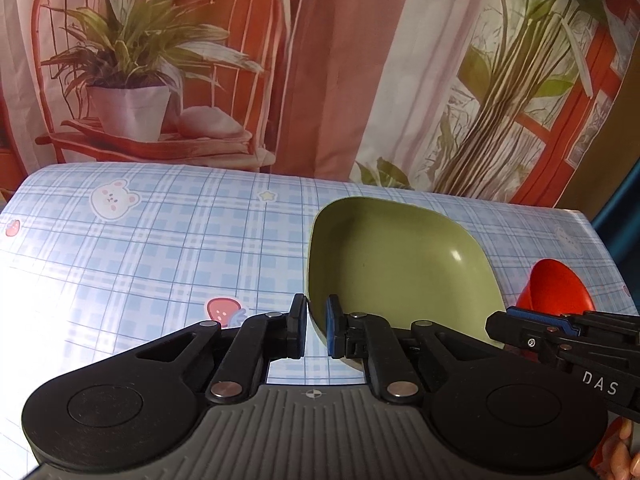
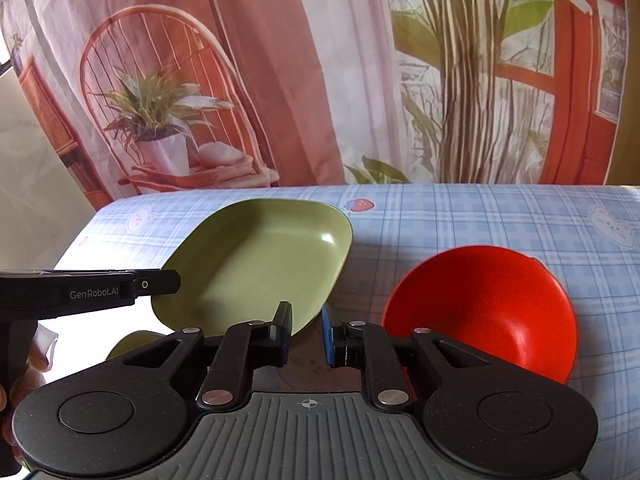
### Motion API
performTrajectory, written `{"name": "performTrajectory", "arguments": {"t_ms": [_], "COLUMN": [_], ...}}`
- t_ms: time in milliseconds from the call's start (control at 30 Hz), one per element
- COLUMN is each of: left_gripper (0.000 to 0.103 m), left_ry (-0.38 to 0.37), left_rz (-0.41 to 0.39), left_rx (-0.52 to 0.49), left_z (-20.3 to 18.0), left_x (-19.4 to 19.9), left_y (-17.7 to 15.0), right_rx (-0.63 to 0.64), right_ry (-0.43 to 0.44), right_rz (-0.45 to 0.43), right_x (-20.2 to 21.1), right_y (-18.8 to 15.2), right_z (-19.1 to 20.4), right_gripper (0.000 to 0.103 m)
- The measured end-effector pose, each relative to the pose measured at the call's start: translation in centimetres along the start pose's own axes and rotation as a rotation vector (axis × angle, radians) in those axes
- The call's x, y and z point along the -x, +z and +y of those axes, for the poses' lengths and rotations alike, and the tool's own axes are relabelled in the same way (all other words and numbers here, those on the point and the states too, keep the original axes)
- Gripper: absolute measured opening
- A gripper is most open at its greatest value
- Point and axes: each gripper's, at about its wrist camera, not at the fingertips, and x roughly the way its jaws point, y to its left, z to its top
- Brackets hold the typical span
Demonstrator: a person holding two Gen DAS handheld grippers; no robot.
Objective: Organize plates and bowls
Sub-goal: 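Lift the second green plate and carry it over the plate stack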
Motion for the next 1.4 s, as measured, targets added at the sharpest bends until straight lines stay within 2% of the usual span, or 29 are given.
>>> {"name": "performTrajectory", "arguments": {"t_ms": [267,367,600,1033,1400], "left_gripper": [0.011,0.011,0.011,0.011,0.011], "left_ry": [0.013,0.01,0.027,0.04,0.043], "left_rz": [-0.079,-0.095,-0.105,-0.012,0.01], "left_rx": [0.009,0.04,0.016,0.04,0.027], "left_z": [0.5,1.1,0.3,0.7,0.6], "left_x": [5.7,7.8,11.0,10.4,9.9], "left_y": [-0.4,-1.6,-5.0,-9.6,-10.4], "right_rx": [0.033,0.047,0.047,0.097,0.069], "right_ry": [0.071,0.102,0.142,0.108,0.101], "right_rz": [-0.09,-0.103,-0.083,-0.032,0.014], "right_x": [4.3,5.9,8.4,9.2,8.3], "right_y": [0.5,-0.6,-4.8,-8.8,-10.2], "right_z": [2.4,3.3,4.6,5.5,5.1], "right_gripper": [0.015,0.015,0.015,0.015,0.015]}}
